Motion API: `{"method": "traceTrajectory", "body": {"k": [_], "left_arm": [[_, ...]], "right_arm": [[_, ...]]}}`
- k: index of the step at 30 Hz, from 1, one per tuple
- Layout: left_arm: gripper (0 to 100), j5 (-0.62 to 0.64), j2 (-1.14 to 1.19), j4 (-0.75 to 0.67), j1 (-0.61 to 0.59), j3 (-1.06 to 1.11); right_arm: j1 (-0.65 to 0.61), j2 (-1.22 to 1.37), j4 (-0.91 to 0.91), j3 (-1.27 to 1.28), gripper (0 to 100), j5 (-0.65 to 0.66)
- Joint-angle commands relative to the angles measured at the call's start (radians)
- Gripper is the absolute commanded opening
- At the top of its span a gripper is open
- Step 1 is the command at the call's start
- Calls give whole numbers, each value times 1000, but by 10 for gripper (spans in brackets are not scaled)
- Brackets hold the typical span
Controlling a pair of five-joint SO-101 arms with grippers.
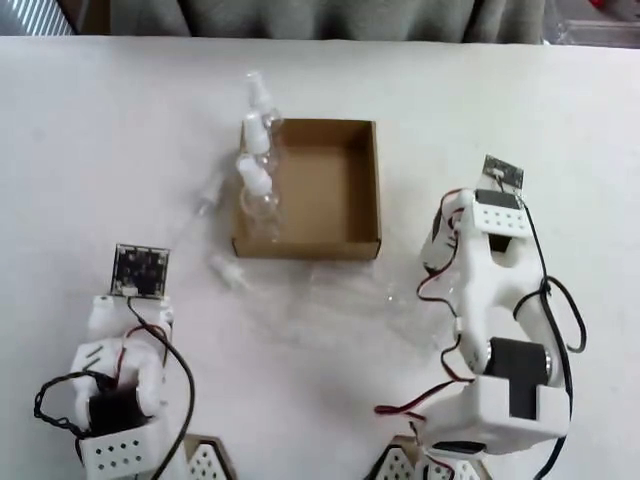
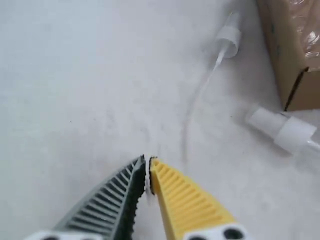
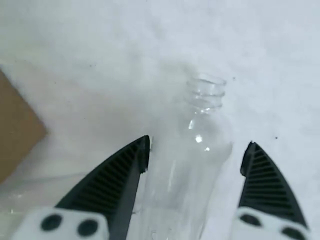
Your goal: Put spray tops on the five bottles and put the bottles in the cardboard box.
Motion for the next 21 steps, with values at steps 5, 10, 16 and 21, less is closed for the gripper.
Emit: {"method": "traceTrajectory", "body": {"k": [5,10,16,21], "left_arm": [[28,-6,-12,0,12,-2],[28,-6,-12,0,12,-2],[28,-6,-12,0,12,-2],[28,-6,-12,0,12,-2]], "right_arm": [[2,-65,13,-35,269,-80],[19,-64,12,-34,269,-106],[18,31,-4,-40,269,-149],[47,91,-58,-41,269,-144]]}}
